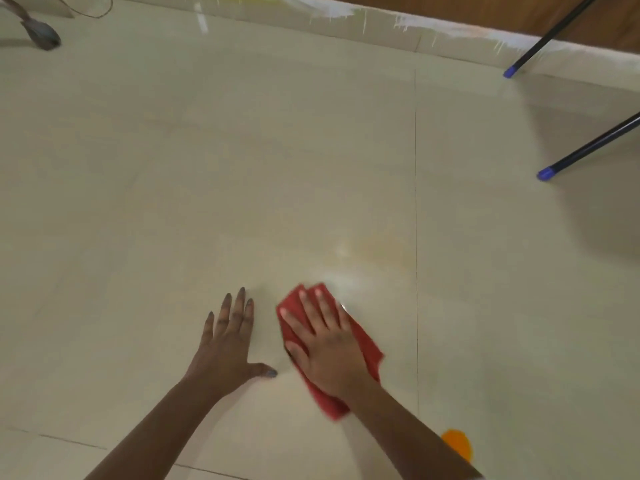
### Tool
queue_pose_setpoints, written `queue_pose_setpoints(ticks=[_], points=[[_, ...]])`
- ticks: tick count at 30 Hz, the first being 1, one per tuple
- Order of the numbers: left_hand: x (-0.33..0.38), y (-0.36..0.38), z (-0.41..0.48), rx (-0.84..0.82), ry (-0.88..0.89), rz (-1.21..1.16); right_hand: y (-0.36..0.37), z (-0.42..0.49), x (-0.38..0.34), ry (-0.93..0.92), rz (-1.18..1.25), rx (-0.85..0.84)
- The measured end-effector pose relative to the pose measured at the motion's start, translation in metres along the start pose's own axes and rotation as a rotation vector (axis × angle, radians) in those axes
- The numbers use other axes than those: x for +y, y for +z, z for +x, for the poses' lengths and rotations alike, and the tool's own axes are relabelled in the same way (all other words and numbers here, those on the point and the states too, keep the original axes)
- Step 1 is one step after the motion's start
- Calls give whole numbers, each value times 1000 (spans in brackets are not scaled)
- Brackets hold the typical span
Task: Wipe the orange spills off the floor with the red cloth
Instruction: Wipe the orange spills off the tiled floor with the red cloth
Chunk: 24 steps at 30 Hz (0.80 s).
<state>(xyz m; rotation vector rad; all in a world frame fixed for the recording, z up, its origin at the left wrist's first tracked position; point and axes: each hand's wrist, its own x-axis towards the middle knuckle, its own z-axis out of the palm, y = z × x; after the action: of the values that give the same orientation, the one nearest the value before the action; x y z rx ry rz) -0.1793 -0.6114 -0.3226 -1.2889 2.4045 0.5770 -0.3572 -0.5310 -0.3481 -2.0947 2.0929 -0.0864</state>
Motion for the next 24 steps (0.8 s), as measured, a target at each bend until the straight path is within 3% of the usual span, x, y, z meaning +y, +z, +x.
queue_pose_setpoints(ticks=[4, 7, 10, 13, 15, 17, 20, 22, 24], points=[[-4, -21, 32, 4, 14, 15, -8, -22, 65, 170, -43, 56], [-6, -31, 63, -7, -17, -20, -26, 41, 120, 398, -59, 51], [-9, -30, 77, -32, -19, -20, -36, 122, 124, 505, 8, 25], [-10, -33, 74, -31, -25, -12, -28, 152, 63, 273, 11, -7], [-9, -36, 73, -42, -29, -15, -17, 115, 32, 51, -17, -3], [-8, -37, 73, -43, -30, -11, -9, 60, 42, -9, -14, 56], [-7, -35, 74, -46, -32, -6, -19, 37, 110, 206, -82, 99], [-7, -37, 73, -61, -33, 11, -36, 74, 140, 436, -62, 60], [-3, -41, 72, -84, -48, 14, -44, 120, 135, 532, 8, 6]])
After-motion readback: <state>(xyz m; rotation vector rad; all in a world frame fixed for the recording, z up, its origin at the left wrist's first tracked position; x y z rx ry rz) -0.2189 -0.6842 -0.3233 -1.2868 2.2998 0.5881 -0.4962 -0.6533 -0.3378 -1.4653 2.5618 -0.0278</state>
